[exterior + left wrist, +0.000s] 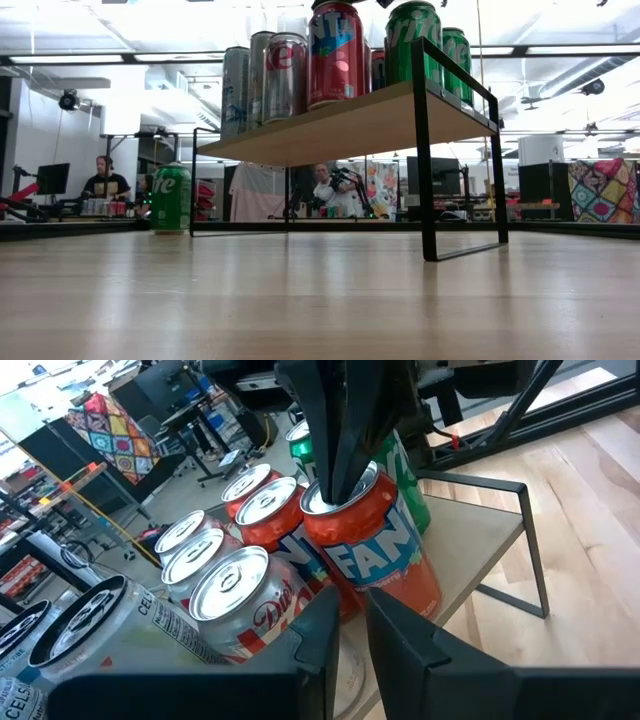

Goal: Place canned beverage on shelf
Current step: Put the orange soda can on the shelf aligned with the other orange soda can

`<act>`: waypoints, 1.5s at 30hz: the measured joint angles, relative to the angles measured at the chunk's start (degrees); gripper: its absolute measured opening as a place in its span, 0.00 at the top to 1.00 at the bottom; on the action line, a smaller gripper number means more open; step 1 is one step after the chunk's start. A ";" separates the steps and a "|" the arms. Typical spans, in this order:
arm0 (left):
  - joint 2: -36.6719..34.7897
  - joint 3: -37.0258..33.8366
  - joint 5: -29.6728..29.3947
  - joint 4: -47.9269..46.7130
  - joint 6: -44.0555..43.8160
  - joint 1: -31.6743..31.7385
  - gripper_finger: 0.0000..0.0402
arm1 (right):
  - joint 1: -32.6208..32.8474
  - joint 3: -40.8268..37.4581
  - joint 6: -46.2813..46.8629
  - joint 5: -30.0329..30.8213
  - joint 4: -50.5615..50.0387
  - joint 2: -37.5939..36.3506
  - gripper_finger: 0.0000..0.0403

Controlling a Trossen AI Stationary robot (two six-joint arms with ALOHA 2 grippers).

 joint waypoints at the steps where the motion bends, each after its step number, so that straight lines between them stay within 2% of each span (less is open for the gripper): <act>1: 0.00 0.00 0.00 0.00 -0.13 0.00 0.91 | 0.01 0.00 0.11 0.08 0.06 0.09 0.98; 28: 0.00 0.00 0.02 -0.04 -0.54 0.00 0.91 | -0.63 0.46 0.20 0.87 2.26 0.05 0.98; 41: 1.61 -0.02 0.43 3.68 -2.49 -0.09 0.91 | 0.77 7.40 5.69 0.15 -16.76 -1.25 0.98; 45: 3.86 -0.02 0.58 6.54 -1.89 -0.11 0.91 | 2.63 8.99 5.64 -0.66 -19.02 -1.29 0.98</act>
